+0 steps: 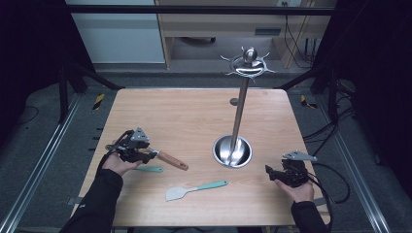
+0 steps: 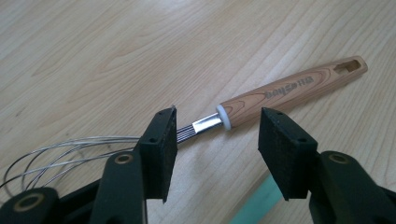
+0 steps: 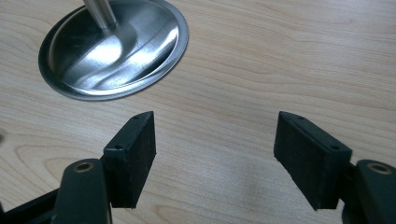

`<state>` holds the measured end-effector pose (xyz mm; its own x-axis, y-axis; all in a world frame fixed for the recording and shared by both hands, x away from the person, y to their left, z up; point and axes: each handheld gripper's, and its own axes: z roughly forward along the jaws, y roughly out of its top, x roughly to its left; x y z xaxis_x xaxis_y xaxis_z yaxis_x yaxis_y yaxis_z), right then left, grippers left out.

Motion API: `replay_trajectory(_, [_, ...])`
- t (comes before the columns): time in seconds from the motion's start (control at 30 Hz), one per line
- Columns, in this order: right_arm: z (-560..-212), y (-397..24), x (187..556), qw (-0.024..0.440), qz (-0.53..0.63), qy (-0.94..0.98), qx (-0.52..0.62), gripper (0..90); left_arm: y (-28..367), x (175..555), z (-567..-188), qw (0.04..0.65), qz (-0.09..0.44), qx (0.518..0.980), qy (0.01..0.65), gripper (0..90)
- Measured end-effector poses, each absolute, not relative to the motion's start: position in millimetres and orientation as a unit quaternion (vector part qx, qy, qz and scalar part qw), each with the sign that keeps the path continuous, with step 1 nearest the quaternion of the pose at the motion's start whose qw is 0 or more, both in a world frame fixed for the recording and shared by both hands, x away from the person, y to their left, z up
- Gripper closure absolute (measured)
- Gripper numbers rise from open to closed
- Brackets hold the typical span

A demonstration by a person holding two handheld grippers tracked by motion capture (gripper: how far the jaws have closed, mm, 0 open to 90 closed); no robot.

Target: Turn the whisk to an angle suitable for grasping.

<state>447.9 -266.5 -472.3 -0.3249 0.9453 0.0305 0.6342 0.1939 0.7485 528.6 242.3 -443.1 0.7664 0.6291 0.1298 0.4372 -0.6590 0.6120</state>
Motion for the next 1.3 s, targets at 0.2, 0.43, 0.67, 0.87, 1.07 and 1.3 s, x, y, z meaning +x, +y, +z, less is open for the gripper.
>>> replay_trajectory(0.2, [-472, -268, 448, 0.227, 0.345, 0.739, 0.532, 29.7, 231, 534, -452, 0.270, 0.159, 0.909, 0.274, 43.4])
replay_trajectory(0.43, [-472, -267, 449, 0.227, 0.342, 0.740, 0.533, 29.7, 224, 537, -458, 0.264, 0.154, 0.916, 0.260, 42.9])
replay_trajectory(0.67, [-472, -267, 449, 0.224, 0.343, 0.741, 0.532, 29.8, 217, 541, -463, 0.257, 0.149, 0.922, 0.249, 44.2])
replay_trajectory(0.87, [-472, -266, 450, 0.223, 0.341, 0.744, 0.529, 30.1, 213, 544, -468, 0.257, 0.146, 0.923, 0.245, 45.9])
replay_trajectory(1.07, [-472, -266, 451, 0.222, 0.341, 0.746, 0.526, 30.1, 210, 547, -467, 0.260, 0.139, 0.924, 0.243, 47.4])
replay_trajectory(1.3, [-472, -266, 451, 0.221, 0.341, 0.747, 0.527, 30.1, 211, 549, -469, 0.265, 0.131, 0.922, 0.251, 47.4])
